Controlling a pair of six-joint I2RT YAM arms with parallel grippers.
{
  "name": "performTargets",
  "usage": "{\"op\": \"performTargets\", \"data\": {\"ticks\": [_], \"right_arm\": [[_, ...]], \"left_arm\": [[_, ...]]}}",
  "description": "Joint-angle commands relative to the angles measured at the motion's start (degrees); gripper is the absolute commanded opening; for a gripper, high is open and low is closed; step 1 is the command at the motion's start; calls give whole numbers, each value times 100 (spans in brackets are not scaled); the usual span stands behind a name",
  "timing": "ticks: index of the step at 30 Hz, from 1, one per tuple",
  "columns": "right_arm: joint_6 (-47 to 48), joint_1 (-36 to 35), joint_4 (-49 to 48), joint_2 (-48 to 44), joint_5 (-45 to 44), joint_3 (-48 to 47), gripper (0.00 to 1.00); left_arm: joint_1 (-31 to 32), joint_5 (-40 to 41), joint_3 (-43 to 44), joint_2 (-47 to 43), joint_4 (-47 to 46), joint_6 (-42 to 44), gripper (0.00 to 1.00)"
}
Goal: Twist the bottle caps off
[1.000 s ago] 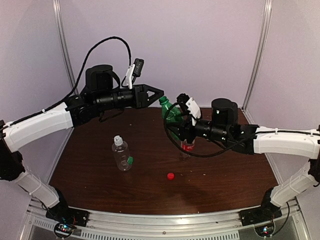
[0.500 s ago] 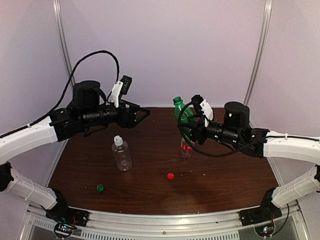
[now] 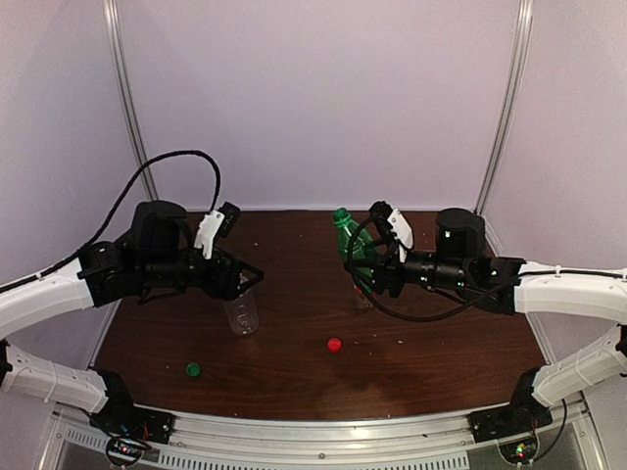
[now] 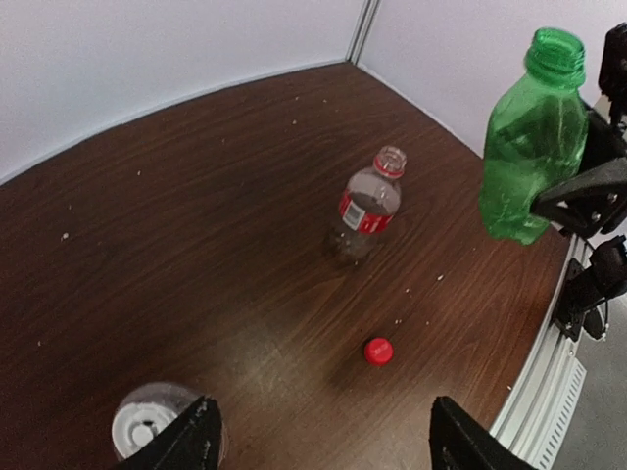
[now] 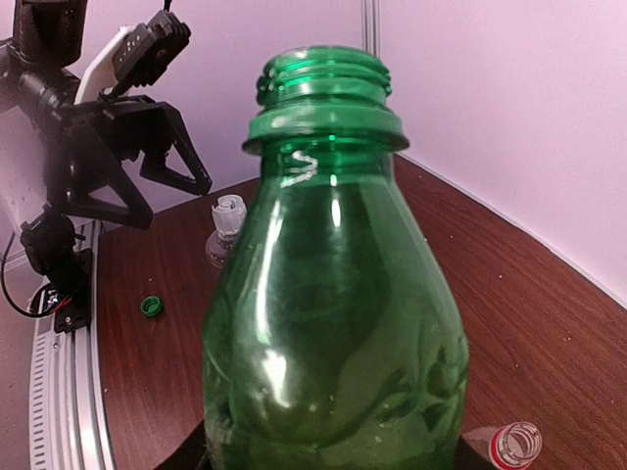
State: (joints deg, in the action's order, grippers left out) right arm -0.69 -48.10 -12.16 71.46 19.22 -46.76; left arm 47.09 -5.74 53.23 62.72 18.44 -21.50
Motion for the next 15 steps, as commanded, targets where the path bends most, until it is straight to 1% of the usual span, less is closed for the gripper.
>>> {"op": "performTargets", "data": {"ticks": [1, 5, 9, 12, 15], "right_arm": [[-126, 37, -49, -88, 100, 98, 52], [-165, 37, -83, 24, 154, 84, 52], [-168, 46, -54, 95, 191, 54, 52], [-185, 46, -57, 80, 158, 70, 52], [-200, 46, -58, 63, 151, 96, 52]], "left_arm": [[118, 482, -724, -546, 644, -911, 74], [227, 855, -1263, -1118, 1002, -1495, 73], [247, 1280, -1535, -1483, 1813, -2173, 67], [248, 1443, -1710, -1580, 2170, -2635, 62], [271, 1495, -1869, -1397, 2436, -2964, 59]]}}
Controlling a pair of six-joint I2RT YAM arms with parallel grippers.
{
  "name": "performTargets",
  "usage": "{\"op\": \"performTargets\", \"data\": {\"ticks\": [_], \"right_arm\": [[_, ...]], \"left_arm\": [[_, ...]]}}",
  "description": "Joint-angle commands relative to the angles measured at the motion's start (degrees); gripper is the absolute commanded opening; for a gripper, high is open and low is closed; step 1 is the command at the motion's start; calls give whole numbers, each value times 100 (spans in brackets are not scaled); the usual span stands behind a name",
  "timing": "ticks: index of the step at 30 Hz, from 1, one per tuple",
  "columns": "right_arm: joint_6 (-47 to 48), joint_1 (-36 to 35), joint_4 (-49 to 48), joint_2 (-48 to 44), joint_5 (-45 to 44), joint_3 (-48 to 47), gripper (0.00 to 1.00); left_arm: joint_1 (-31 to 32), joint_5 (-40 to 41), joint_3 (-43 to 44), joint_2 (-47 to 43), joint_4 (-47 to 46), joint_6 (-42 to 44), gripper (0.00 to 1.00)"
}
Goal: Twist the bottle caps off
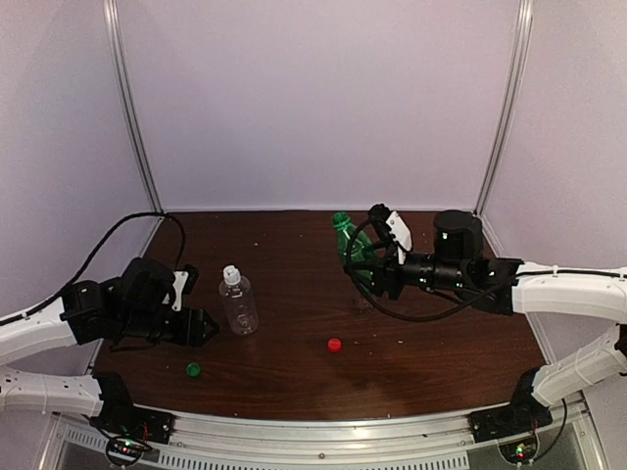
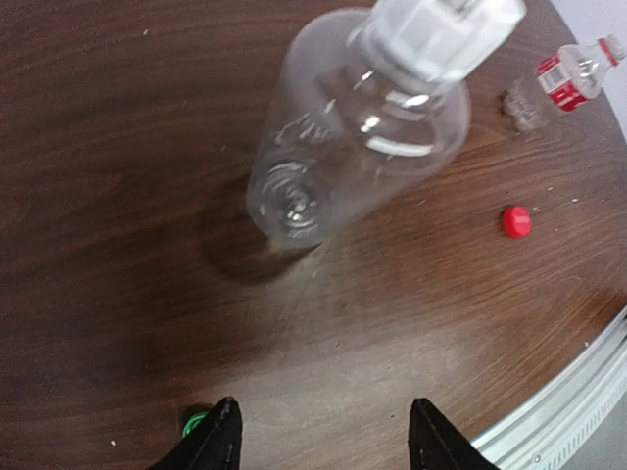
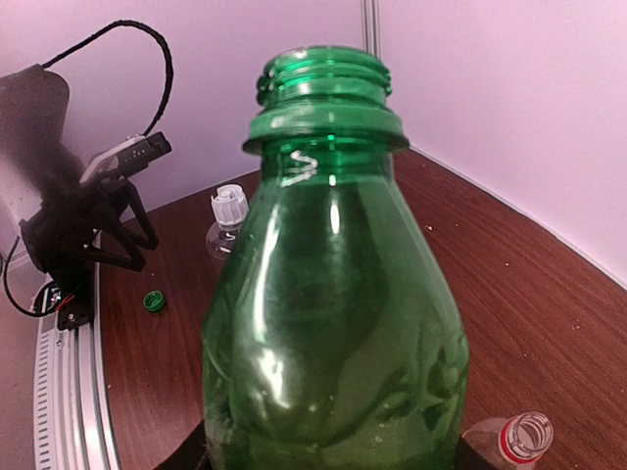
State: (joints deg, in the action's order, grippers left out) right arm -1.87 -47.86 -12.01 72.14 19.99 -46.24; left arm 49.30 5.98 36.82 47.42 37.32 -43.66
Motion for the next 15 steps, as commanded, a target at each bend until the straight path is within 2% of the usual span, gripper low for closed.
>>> {"op": "performTargets", "data": {"ticks": [1, 7, 15], "right_arm": [[-80, 24, -66, -8, 68, 45, 52], [-57, 22, 22, -24, 29, 60, 52], [-67, 22, -26, -38, -13, 172, 52]], "left_arm": [[80, 337, -280, 203, 613, -830, 58], [229, 324, -609, 372, 698, -1148, 44], [298, 161, -844, 800, 540, -1078, 38]]}}
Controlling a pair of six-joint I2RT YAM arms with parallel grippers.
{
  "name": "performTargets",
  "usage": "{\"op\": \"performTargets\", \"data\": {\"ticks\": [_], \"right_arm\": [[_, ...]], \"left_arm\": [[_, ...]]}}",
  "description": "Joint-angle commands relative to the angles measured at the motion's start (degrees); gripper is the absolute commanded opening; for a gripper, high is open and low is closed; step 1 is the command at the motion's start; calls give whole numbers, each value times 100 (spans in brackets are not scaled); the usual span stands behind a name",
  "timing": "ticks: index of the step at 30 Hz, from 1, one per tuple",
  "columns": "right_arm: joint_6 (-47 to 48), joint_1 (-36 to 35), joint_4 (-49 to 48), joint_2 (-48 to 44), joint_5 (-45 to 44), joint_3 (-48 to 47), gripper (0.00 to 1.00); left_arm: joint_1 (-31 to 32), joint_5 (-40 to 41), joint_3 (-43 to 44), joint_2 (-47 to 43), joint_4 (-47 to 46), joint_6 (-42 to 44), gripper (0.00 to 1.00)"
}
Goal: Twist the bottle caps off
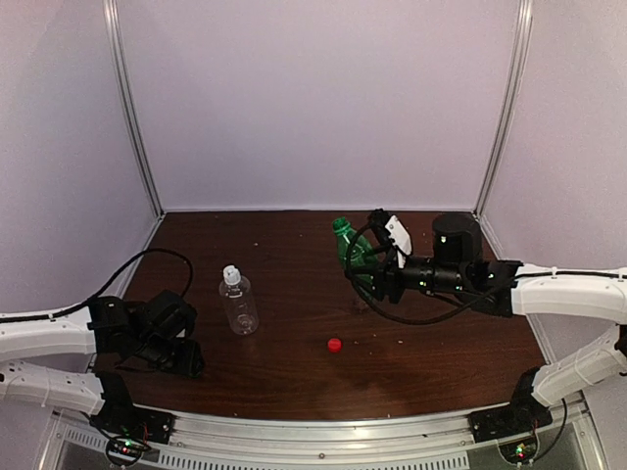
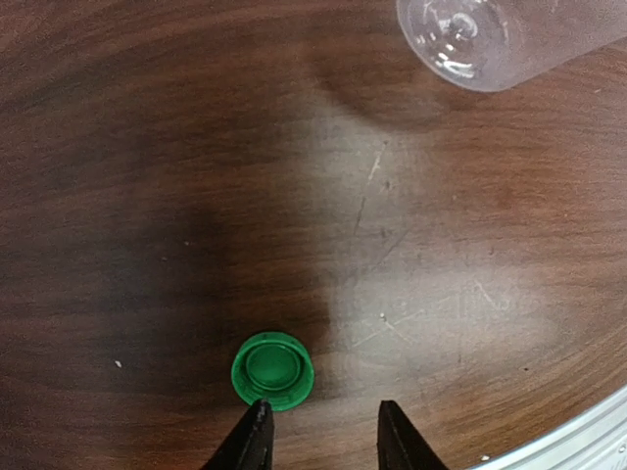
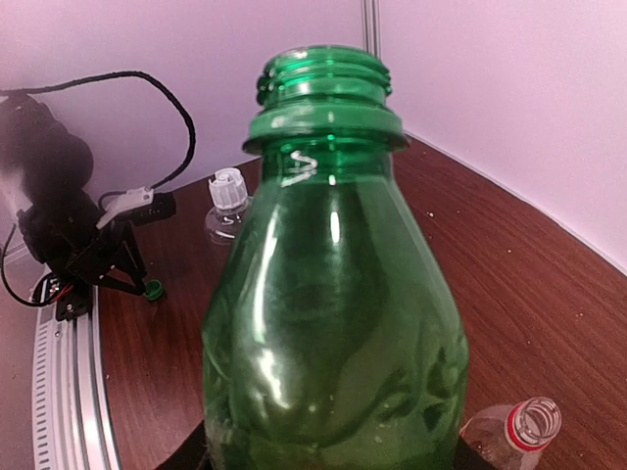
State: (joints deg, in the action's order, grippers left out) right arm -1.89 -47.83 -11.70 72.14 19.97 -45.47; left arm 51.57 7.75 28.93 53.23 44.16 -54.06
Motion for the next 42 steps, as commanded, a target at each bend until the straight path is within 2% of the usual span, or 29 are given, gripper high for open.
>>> {"op": "performTargets", "data": {"ticks": [1, 14, 24, 32, 42], "right_arm": [[-66, 20, -60, -34, -7, 106, 52], [-75, 22, -8, -102, -2, 139, 52], [-81, 20, 43, -245, -65, 201, 52], [-110, 20, 45, -333, -125, 296, 52], [-135, 22, 27, -306, -73, 302, 52]], "left_arm": [[72, 3, -47, 259, -151, -19, 37], [68, 266, 90, 846, -451, 315, 35], [70, 297, 180, 1159, -685, 542, 29], [72, 150, -5, 1082, -777, 445, 23], [72, 101, -131, 1025, -690, 363, 21]]}}
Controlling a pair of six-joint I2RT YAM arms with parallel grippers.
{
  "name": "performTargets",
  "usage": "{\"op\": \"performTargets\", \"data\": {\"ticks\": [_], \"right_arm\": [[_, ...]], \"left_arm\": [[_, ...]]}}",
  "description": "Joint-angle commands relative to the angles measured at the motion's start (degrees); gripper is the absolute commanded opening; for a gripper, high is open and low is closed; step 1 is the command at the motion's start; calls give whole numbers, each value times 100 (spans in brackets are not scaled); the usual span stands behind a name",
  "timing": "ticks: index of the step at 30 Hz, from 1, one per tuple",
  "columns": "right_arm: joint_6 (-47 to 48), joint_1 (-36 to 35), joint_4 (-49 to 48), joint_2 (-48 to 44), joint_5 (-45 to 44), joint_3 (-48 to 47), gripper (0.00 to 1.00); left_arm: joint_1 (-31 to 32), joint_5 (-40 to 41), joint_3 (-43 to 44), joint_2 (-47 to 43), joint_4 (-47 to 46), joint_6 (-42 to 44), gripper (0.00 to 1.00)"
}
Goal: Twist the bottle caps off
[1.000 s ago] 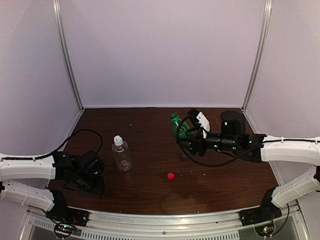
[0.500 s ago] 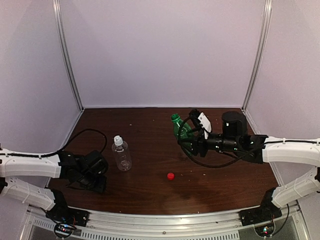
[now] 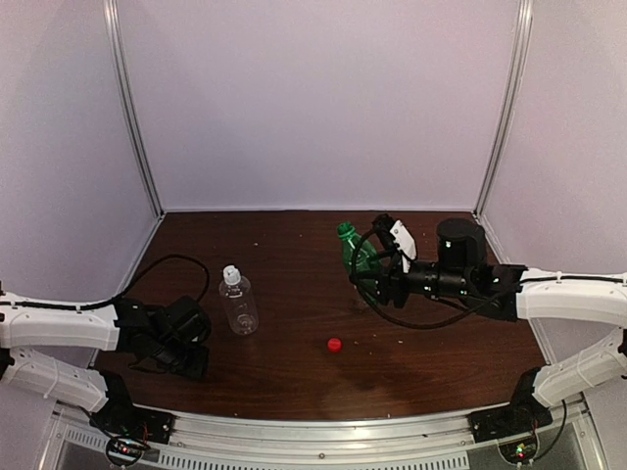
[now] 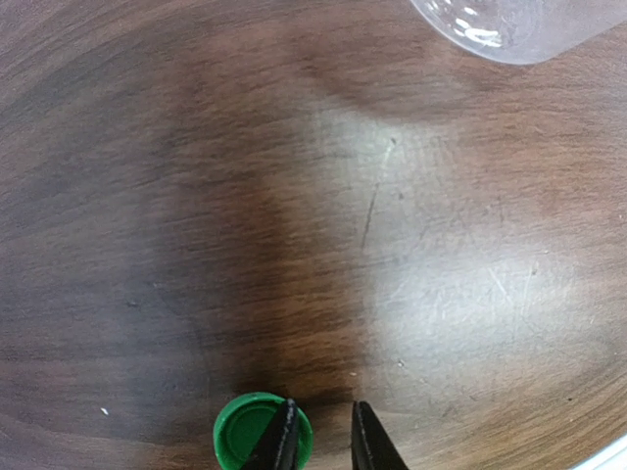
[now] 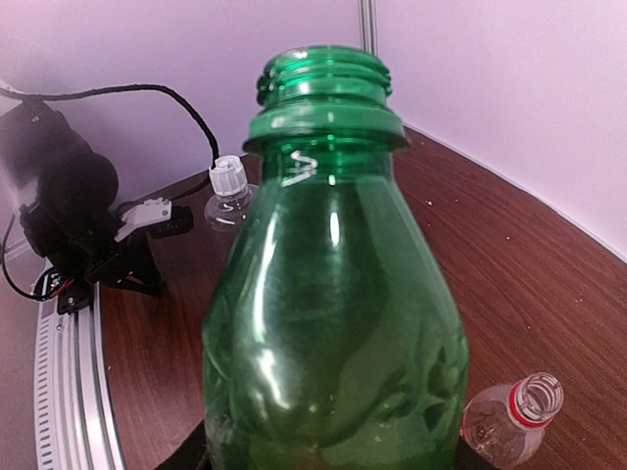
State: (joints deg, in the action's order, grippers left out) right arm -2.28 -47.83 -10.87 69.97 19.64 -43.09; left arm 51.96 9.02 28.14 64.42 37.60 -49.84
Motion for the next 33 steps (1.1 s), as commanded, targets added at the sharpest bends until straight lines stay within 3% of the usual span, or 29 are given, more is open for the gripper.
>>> {"op": "performTargets", "data": {"ticks": [1, 33], "right_arm": [[-97, 24, -60, -89, -50, 71, 52], [-118, 20, -187, -19, -21, 191, 52]], "left_arm": [[33, -19, -54, -111, -26, -58, 21], [49, 166, 83, -249, 492, -393, 17]]}}
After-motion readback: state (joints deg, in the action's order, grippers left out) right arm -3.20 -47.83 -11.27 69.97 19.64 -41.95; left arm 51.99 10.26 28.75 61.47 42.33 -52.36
